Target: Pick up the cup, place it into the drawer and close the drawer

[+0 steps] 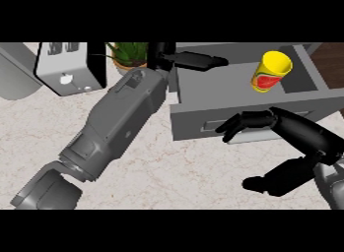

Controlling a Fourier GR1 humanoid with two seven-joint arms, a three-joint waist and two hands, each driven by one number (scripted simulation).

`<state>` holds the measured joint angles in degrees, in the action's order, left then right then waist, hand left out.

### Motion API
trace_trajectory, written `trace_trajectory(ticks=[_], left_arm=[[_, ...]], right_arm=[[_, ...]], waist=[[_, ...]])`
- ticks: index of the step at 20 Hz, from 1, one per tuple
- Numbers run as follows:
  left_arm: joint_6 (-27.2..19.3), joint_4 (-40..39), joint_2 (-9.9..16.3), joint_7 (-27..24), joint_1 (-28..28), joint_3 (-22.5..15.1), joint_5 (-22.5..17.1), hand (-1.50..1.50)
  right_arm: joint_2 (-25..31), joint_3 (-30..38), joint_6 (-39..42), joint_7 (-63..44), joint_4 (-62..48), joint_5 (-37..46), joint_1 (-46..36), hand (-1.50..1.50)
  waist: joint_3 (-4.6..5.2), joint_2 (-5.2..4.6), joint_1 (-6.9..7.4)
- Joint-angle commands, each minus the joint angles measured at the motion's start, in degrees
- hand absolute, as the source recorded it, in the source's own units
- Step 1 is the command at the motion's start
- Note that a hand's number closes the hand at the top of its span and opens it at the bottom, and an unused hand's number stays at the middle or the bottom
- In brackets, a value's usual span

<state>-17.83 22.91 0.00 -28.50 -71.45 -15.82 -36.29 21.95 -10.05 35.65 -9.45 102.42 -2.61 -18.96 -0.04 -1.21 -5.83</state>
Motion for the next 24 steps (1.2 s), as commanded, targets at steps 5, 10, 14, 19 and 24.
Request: trace_trajectory(ticks=[5,10,14,19,24], left_arm=[[4.2,0.6,1.1,-3.6,3.9,2.5,-2.1,-1.5],[4.4,5.1,0.2,-3.1,6.7,1.9,-2.1,-1.5],[6.3,8.1,4.4,-2.4,9.3,2.8,-2.4,-1.5],[8.2,11.4,6.4,-1.3,13.0,2.8,-2.6,-1.5],[12.7,15.0,9.2,-1.6,18.7,2.3,-3.0,-1.5]], right_arm=[[-1.0,-6.5,-9.7,7.8,-9.8,22.3,4.4,-1.5],[-3.9,-10.8,-13.2,14.4,-29.0,29.7,-1.1,-1.5],[-4.7,-9.8,-15.7,19.2,-43.6,33.1,-8.1,1.5],[-5.2,-3.9,-19.5,27.0,-59.7,32.6,-17.9,1.5],[-3.8,1.8,-25.8,32.6,-67.3,31.5,-23.1,1.5]], waist=[[-0.02,0.63,5.59],[-0.04,0.88,8.04],[-0.06,0.78,9.2],[-0.15,0.32,10.78],[-0.23,-0.1,13.03]])
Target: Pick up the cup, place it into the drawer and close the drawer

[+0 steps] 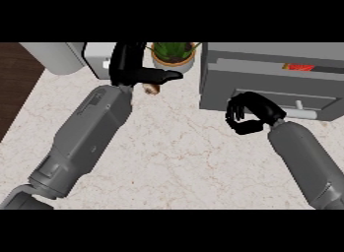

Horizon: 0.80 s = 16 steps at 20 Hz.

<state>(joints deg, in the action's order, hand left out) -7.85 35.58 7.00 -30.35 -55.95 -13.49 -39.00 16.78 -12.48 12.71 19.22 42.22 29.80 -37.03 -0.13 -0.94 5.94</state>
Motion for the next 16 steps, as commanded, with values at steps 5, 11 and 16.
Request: trace_trajectory(ticks=[5,11,16], left_arm=[[3.2,4.6,3.4,1.6,4.6,-0.3,-0.4,-1.5],[5.9,6.2,5.1,2.0,6.5,-1.3,0.1,-1.5],[6.6,7.2,4.6,3.0,6.9,-1.2,-0.6,-1.5]], right_arm=[[4.2,9.5,-4.8,6.7,-13.8,-3.0,-11.7,1.5],[7.6,13.8,-3.1,1.7,-14.5,-6.3,-16.7,1.5],[9.0,14.8,-0.1,1.2,-13.4,-8.2,-17.9,1.5]], waist=[[-0.2,-0.91,2.25],[-0.14,-1.38,5.02],[-0.1,-1.49,5.35]])
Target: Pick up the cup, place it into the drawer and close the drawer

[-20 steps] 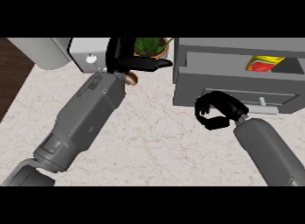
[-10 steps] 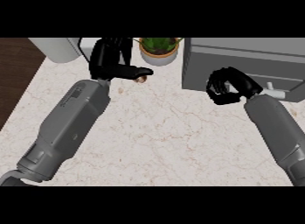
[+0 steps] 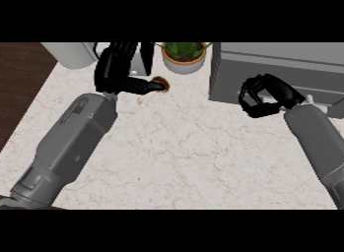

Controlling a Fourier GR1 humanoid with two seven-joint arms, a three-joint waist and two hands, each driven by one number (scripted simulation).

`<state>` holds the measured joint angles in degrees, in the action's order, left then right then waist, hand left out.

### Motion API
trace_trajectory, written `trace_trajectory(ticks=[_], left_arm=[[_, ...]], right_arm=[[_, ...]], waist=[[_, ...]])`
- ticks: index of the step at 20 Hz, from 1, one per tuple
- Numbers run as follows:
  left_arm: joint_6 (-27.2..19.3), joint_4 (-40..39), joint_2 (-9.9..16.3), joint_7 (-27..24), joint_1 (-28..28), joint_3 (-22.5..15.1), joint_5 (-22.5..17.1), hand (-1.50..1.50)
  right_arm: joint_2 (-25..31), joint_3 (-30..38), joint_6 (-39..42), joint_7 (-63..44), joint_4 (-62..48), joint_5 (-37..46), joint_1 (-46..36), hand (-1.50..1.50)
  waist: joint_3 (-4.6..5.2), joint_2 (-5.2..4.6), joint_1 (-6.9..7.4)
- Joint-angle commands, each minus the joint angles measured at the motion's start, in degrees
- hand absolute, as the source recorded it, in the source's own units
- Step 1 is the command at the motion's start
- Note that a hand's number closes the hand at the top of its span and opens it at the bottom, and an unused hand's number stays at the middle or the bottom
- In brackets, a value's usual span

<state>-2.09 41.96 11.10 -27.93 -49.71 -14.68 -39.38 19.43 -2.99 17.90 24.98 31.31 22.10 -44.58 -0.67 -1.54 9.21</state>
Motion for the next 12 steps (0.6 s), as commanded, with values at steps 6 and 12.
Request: trace_trajectory(ticks=[6,12], left_arm=[[2.5,2.2,0.6,0.7,1.8,-0.5,-0.4,-1.5],[3.2,2.4,0.8,0.6,2.6,-0.3,-0.8,-1.5]], right_arm=[[7.4,6.1,-2.3,-5.2,-0.8,-2.4,-9.7,1.5],[8.8,6.3,0.3,-5.2,1.2,-3.5,-8.8,1.5]], waist=[[0.49,-1.03,3.3],[0.53,-1.49,3.38]])
